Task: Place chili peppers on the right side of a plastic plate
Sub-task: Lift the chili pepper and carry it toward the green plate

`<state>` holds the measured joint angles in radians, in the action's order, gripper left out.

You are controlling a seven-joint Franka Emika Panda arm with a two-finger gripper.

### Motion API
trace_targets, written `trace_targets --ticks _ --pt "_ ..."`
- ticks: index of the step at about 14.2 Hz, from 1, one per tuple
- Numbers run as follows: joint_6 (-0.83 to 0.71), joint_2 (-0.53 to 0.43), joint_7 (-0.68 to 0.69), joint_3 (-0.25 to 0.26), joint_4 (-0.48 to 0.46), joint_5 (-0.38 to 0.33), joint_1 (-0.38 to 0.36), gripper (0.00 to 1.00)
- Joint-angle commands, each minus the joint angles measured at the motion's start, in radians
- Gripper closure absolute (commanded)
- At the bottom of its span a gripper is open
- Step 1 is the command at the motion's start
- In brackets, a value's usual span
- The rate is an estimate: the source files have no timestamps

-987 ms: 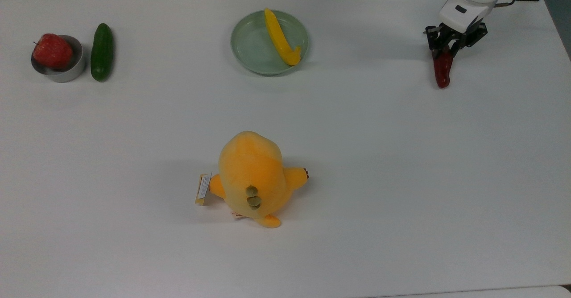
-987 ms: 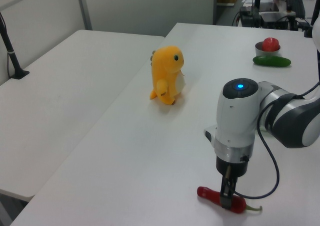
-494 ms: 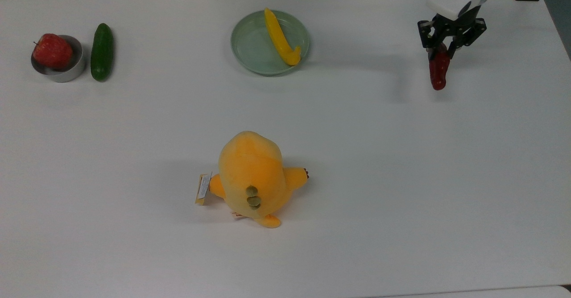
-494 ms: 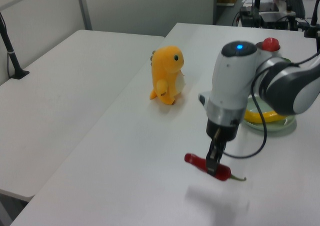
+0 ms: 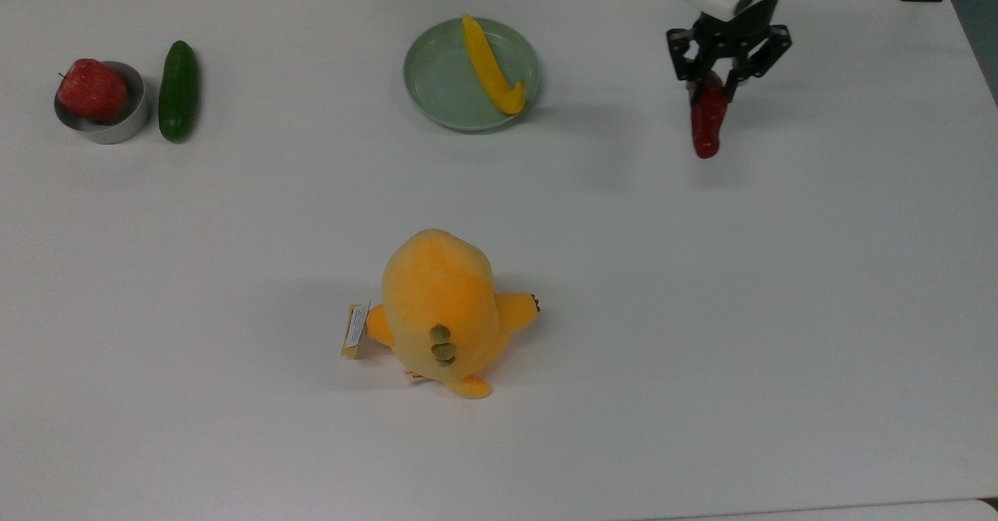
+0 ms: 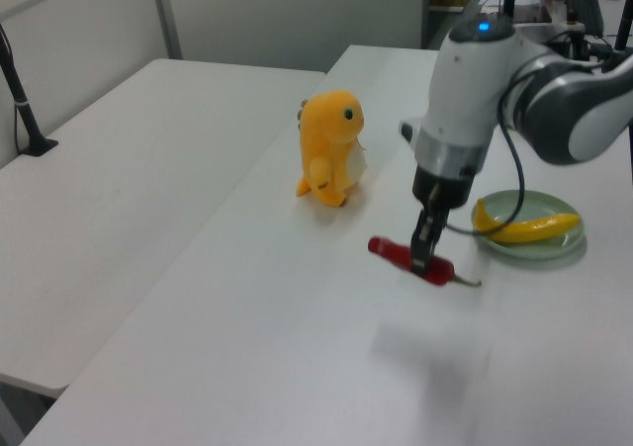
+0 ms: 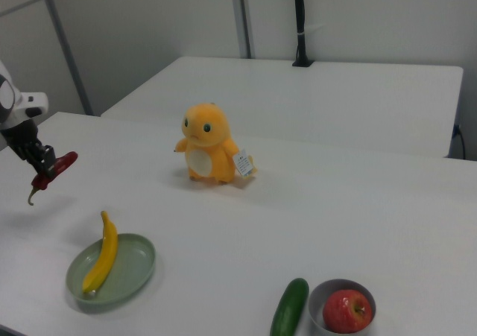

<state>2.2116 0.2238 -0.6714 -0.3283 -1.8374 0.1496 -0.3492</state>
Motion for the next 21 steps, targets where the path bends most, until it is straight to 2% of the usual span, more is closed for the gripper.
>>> trace_targets --ticks 1,4,7,9,12,13,15,21 --pt "-0.038 -0.116 0.105 0.002 -0.092 -0.038 0.087 0.92" --pt "-0.117 -0.152 0.179 0.020 -0.092 -0.039 0.134 0.92" --pt "-0.217 -0.192 0.257 0.084 -0.095 -0.039 0.139 0.92" --pt "-0.291 -0.214 0.352 0.149 -0.100 -0.041 0.142 0.92" --pt "-0.291 -0.291 0.433 0.211 -0.205 -0.039 0.165 0.92" --pt "-0.290 -0.308 0.464 0.216 -0.226 -0.039 0.180 0.92" --pt "-0.290 -0.316 0.527 0.227 -0.244 -0.039 0.226 0.92" --pt "-0.297 -0.308 0.677 0.331 -0.298 -0.038 0.248 0.92"
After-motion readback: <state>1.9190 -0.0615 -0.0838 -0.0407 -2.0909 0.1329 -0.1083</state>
